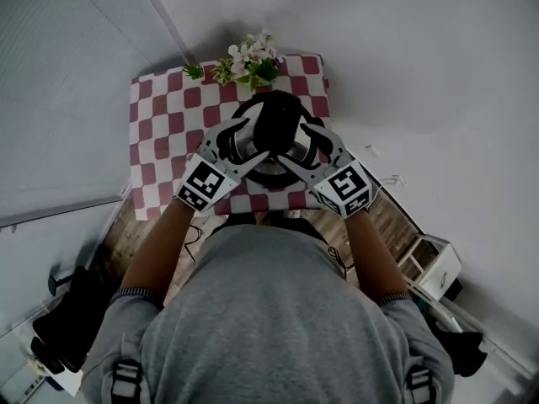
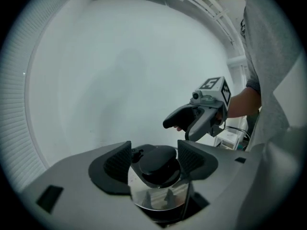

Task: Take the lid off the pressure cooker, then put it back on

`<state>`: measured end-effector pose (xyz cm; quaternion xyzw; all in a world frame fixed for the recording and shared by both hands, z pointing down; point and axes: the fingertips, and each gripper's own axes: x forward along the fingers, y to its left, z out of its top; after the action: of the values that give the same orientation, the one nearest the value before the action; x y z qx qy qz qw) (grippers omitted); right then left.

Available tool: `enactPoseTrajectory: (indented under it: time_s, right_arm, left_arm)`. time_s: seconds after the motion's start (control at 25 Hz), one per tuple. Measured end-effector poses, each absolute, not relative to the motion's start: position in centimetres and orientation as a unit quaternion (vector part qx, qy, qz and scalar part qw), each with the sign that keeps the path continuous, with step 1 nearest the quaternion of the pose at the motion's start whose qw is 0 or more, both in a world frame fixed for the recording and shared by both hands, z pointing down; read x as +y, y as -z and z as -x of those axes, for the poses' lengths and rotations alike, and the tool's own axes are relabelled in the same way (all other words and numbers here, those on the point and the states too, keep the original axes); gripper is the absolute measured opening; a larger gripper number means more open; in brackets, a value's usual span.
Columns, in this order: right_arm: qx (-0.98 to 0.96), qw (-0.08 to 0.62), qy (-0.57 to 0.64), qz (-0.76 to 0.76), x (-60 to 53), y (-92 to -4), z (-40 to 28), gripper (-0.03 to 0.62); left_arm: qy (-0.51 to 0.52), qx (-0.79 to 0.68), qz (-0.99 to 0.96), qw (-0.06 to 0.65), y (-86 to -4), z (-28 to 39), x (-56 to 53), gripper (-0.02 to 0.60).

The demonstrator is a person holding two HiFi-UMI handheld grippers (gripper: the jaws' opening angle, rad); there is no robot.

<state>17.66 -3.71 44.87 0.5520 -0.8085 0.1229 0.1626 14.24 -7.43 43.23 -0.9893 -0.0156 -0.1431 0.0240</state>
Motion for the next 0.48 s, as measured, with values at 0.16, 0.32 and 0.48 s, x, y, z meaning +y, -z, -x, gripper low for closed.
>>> enactPoseTrajectory:
  time_s: [0.16,0.32,0.48]
  right_arm:
    - [-0.803,0.182,-0.143,-0.549,-4.6,-46.4,-17.5,0.342]
    - [-0.801,0.219,-0.16,-0.534,-5.3,-47.9,-17.4,0.342]
    - [-0.793,0.243,-0.17,-0.532,-5.8,-48.8,-17.9,0.342]
  left_arm:
    - [0.182,-0.082,0.979,0.05,-45.0,-15.2,-7.4,0.32]
    - [0.219,-0.129,0.964,0.08,-46.6,-16.0,-7.8,0.321]
    - [0.257,-0.177,0.944,0.107,-47.4,-16.8,-7.6,0.321]
